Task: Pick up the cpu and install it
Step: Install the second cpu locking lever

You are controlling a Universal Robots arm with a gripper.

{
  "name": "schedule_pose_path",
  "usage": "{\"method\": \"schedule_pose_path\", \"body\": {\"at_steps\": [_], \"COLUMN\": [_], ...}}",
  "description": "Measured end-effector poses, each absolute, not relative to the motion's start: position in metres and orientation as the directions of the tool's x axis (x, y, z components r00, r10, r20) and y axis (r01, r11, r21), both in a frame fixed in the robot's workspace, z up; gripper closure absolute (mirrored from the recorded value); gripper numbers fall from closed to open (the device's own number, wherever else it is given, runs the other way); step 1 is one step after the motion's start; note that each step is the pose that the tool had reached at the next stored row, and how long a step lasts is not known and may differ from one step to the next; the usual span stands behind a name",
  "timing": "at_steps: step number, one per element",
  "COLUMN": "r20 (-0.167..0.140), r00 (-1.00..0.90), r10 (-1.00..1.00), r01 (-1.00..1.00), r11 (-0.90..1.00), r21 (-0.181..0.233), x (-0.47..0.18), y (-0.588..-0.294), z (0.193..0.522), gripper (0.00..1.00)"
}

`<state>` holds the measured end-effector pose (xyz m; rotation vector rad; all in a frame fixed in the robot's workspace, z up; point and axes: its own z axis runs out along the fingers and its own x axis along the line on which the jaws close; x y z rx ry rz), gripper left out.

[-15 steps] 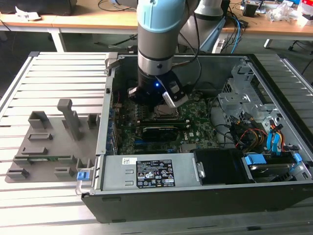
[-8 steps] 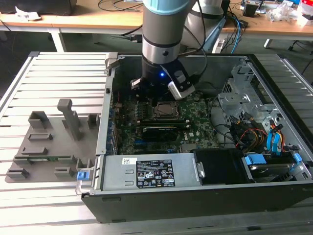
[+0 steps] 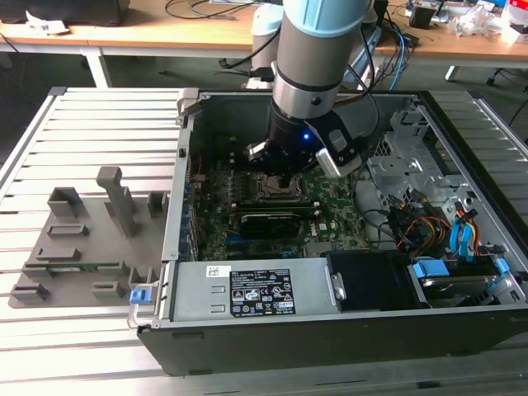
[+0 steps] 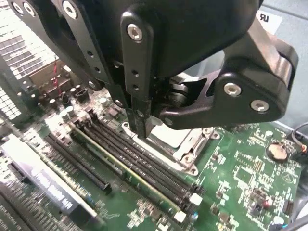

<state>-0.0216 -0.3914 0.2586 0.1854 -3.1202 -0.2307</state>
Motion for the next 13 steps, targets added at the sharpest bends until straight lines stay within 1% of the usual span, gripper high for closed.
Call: {"method": "schedule_pose_path", "body": {"at_steps": [4,13], "r20": [-0.001,-0.001], "r00": [-0.993,-0.993], "r10": [-0.118,-0.118], "r01": [-0.117,-0.117], "r11": [0.982,0.982], "r21": [0.145,0.147], "x": [-0.023,-0.043], "y": [-0.393,-0.388], "z": [0.257,0.235], "gripper": [0.89,0.89]}}
